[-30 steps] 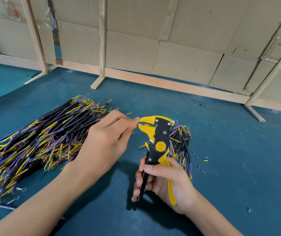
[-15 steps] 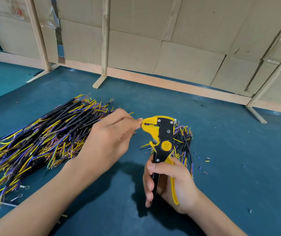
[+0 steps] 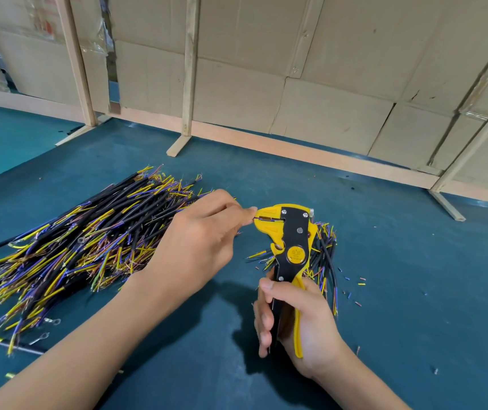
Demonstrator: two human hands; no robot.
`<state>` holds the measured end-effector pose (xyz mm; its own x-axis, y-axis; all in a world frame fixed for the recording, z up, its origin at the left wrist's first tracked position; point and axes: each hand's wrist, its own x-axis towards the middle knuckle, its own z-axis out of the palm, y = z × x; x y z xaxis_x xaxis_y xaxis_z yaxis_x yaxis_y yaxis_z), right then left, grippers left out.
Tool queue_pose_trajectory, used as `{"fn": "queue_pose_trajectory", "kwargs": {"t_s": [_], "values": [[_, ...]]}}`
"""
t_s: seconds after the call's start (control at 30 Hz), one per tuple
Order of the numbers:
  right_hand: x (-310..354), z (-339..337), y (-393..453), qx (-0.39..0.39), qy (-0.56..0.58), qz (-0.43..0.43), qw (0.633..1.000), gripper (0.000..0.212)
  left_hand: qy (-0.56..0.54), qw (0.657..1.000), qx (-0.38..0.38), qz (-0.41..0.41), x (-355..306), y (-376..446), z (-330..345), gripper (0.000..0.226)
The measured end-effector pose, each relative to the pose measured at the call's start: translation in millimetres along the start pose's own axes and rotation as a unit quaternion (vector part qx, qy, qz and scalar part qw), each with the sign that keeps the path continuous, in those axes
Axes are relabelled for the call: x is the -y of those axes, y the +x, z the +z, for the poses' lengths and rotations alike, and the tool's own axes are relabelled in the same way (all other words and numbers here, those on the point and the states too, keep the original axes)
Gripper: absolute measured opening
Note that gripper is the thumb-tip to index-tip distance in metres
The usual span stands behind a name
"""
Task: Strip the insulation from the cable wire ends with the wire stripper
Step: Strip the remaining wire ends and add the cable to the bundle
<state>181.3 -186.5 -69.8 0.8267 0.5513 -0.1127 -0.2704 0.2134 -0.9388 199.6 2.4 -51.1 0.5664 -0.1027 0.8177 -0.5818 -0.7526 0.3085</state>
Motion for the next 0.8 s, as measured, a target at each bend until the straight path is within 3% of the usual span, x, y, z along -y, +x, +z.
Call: {"fn": "queue_pose_trajectory", "kwargs": {"t_s": [0.2,0.5,0.73,0.8], "values": [[1.2,-2.7,1.2,0.015,0.058,0.004,0.998,0.023,0.04,0.998,-0.021,-0.035,11.9,-4.8,-10.3,0.054],[-1.4,-6.5,5.6,0.031,0.121,-0.01,0.992,0.022,0.017,1.0,0.004,-0.021,4.9,-8.5,-2.7,0.037],[0.3,-8.2,5.0,0.041,0.134,-0.002,0.99,0.025,0.004,0.996,-0.006,-0.092,-5.4,-6.1,1.8,0.022],[-0.6,-5.1,3.2,0.041,0.125,-0.002,0.991,0.028,-0.03,0.984,0.0,-0.173,-7.1,-2.1,5.2,0.024]]}}
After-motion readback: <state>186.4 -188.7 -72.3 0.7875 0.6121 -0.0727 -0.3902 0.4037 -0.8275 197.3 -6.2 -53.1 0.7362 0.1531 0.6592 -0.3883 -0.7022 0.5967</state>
